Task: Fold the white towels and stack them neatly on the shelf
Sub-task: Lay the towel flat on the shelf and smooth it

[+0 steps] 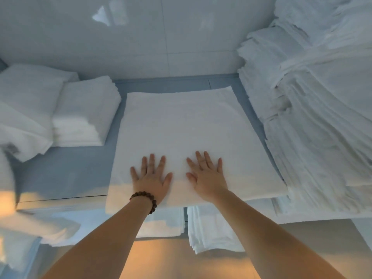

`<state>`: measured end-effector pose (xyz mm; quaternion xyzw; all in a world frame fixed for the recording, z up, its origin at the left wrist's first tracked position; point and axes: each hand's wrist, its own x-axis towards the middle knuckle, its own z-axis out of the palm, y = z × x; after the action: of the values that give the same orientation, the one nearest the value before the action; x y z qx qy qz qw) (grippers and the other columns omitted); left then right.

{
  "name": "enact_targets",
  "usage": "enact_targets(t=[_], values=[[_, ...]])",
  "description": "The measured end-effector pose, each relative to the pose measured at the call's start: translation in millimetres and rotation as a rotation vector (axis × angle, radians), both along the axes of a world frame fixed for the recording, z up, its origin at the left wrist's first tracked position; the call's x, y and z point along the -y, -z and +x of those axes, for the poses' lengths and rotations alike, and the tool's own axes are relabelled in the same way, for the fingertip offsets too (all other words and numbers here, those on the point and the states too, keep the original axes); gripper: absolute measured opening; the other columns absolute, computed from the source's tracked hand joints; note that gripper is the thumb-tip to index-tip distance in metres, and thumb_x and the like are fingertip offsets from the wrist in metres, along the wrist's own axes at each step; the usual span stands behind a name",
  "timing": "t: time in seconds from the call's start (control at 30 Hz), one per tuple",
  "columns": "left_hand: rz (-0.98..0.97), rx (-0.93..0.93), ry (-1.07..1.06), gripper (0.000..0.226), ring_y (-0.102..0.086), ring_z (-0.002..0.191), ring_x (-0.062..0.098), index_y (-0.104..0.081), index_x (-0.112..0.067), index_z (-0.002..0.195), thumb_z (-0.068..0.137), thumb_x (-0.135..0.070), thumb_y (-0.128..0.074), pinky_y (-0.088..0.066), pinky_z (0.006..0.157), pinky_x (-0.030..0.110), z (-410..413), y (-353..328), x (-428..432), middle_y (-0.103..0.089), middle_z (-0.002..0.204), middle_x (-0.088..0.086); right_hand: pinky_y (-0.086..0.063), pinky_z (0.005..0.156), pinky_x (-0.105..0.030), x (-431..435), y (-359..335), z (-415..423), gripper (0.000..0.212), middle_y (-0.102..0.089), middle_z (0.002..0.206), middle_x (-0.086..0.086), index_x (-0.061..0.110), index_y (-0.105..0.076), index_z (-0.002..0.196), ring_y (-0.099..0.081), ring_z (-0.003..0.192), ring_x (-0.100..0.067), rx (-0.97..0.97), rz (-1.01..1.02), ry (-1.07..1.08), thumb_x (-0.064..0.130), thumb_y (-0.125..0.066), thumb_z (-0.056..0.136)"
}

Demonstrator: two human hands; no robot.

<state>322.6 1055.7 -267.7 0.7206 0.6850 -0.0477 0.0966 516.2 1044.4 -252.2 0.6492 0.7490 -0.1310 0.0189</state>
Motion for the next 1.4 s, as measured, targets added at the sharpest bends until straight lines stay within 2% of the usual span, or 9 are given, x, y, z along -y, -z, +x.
enact_targets(t=[0.13,0.33,0.53,0.63,0.73,0.83,1.0,1.27,1.4], values=[[0.044,-0.001,0.03,0.065,0.018,0.144,0.019,0.019,-0.043,0.144,0.085,-0.066,0.003,0.008,0.115,0.051,-37.4,7.7,6.6,0.019,0.157,-0.009,0.011,0.11,-0.063,-2.6,14.8,-20.3,0.062,0.018,0.158,0.005,0.041,0.008,0.147,0.02,0.145,-0.022,0.086,0.007,0.042,0.063,-0.005,0.09],[0.083,0.025,0.061,0.065,0.021,0.143,0.016,0.02,-0.047,0.142,0.082,-0.069,0.007,0.015,0.113,0.051,-47.1,15.3,-21.4,0.021,0.155,-0.013,0.014,0.109,-0.062,-24.6,20.9,-23.8,0.066,0.02,0.157,0.008,0.046,0.014,0.144,0.021,0.144,-0.02,0.1,0.049,0.075,0.067,0.007,0.082],[0.058,-0.043,0.067,0.063,0.018,0.144,0.024,0.013,-0.038,0.146,0.09,-0.063,0.0,0.015,0.109,0.061,-40.0,1.8,-53.0,0.016,0.158,-0.007,0.007,0.11,-0.064,-52.5,15.4,-27.3,0.061,0.017,0.158,0.006,0.044,0.009,0.146,0.017,0.145,-0.022,0.097,0.016,0.116,0.064,-0.006,0.09],[0.086,0.028,0.049,0.06,0.019,0.143,0.027,0.006,-0.039,0.147,0.091,-0.057,-0.001,0.019,0.104,0.065,-11.7,-6.2,-34.8,0.013,0.158,-0.007,0.007,0.11,-0.066,-44.9,12.7,-47.1,0.059,0.019,0.158,0.003,0.041,0.008,0.147,0.018,0.145,-0.026,0.067,-0.004,0.184,0.058,-0.011,0.093],[0.02,0.065,0.087,0.055,0.023,0.142,0.024,0.015,-0.044,0.144,0.091,-0.052,0.004,0.016,0.104,0.067,3.1,0.6,-6.8,0.019,0.156,-0.01,0.008,0.112,-0.062,-20.3,20.3,-63.8,0.055,0.021,0.157,0.004,0.041,0.012,0.146,0.021,0.144,-0.021,0.062,0.05,0.085,0.05,-0.006,0.094],[0.034,0.029,0.04,0.06,0.024,0.142,0.021,0.021,-0.045,0.142,0.086,-0.062,0.008,0.014,0.105,0.066,-17.3,8.3,3.8,0.025,0.152,-0.014,0.011,0.114,-0.054,-7.5,26.0,-37.2,0.059,0.022,0.154,0.009,0.044,0.016,0.144,0.019,0.145,-0.017,0.093,0.084,0.106,0.06,0.002,0.089],[0.061,0.01,-0.009,0.068,0.02,0.143,0.019,0.019,-0.048,0.142,0.079,-0.071,0.01,0.008,0.11,0.061,-48.4,8.0,6.3,0.02,0.155,-0.016,0.002,0.117,-0.051,11.0,26.0,40.8,0.059,0.015,0.158,0.008,0.044,0.026,0.139,0.013,0.146,-0.019,0.175,0.101,0.273,0.063,0.012,0.085],[0.031,-0.012,-0.058,0.067,0.017,0.144,0.021,0.015,-0.046,0.144,0.084,-0.07,0.001,0.004,0.114,0.057,-63.4,3.3,10.7,0.016,0.157,-0.011,-0.002,0.12,-0.045,39.7,15.1,108.1,0.062,0.012,0.159,-0.002,0.034,0.013,0.148,0.01,0.147,-0.027,0.213,0.007,0.341,0.058,-0.004,0.093],[0.048,-0.017,-0.058,0.064,0.018,0.144,0.026,0.006,-0.04,0.148,0.089,-0.063,-0.006,0.006,0.113,0.058,-54.0,-3.6,13.9,0.012,0.159,-0.004,-0.001,0.118,-0.051,37.6,6.5,115.7,0.062,0.01,0.16,-0.003,0.031,0.008,0.149,0.008,0.146,-0.03,0.215,-0.054,0.374,0.056,-0.009,0.095]])
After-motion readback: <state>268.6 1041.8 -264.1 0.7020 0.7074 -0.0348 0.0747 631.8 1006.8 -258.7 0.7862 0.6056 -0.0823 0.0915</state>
